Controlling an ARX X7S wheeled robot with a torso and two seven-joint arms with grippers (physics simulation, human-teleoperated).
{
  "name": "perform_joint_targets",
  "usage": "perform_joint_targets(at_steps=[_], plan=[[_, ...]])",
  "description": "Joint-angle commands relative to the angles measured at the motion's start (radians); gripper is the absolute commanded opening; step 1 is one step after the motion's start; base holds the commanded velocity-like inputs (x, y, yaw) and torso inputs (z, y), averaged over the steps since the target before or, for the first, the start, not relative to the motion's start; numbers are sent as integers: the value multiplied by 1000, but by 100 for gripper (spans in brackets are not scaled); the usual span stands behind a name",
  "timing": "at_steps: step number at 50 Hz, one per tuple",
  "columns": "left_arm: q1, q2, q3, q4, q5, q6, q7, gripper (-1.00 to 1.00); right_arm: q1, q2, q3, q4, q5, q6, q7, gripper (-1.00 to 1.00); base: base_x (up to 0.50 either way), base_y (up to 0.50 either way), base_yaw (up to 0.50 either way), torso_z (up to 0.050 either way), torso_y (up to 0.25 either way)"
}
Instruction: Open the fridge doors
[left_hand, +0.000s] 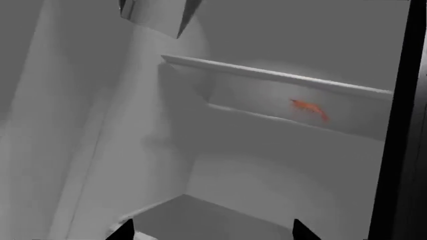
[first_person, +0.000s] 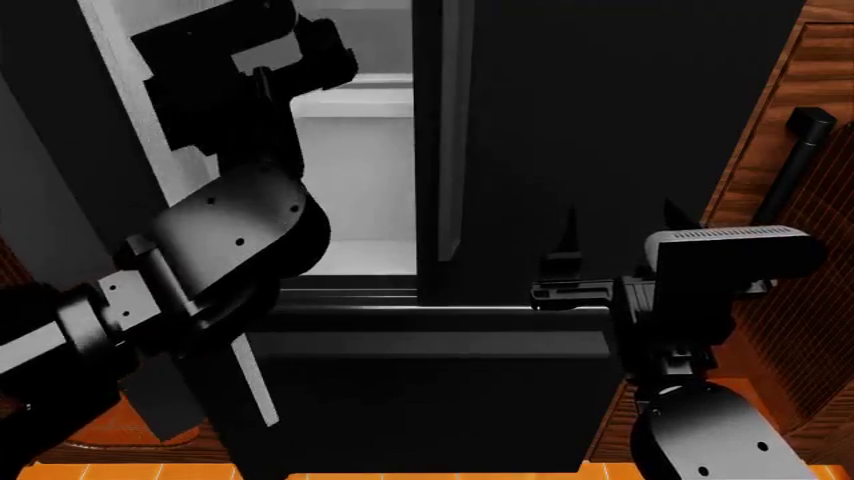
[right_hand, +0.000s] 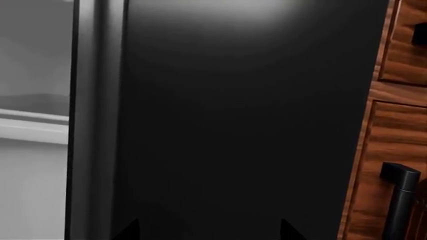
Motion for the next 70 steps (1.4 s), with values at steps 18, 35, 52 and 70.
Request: perform_joint_targets(at_steps=[18,35,52,70], plan=[[55,-101,-36,34,78,-10,-164,100,-6,-14,29,-11,7,-2,-24,100,0,0,0,0,0],[93,-325,-40,296,133,-29,-310,100,-19,-12,34,-5,13,-24,-22,100,0,0,0,0,0],[184,-460,-96,333,158,-24,-319,100,-21,-11,27,12,14,-42,-22,100,0,0,0,0,0],[246,-550,-118,310,153,47,-208,100,-24,-2,32,6,24,-38,-18,100,0,0,0,0,0]])
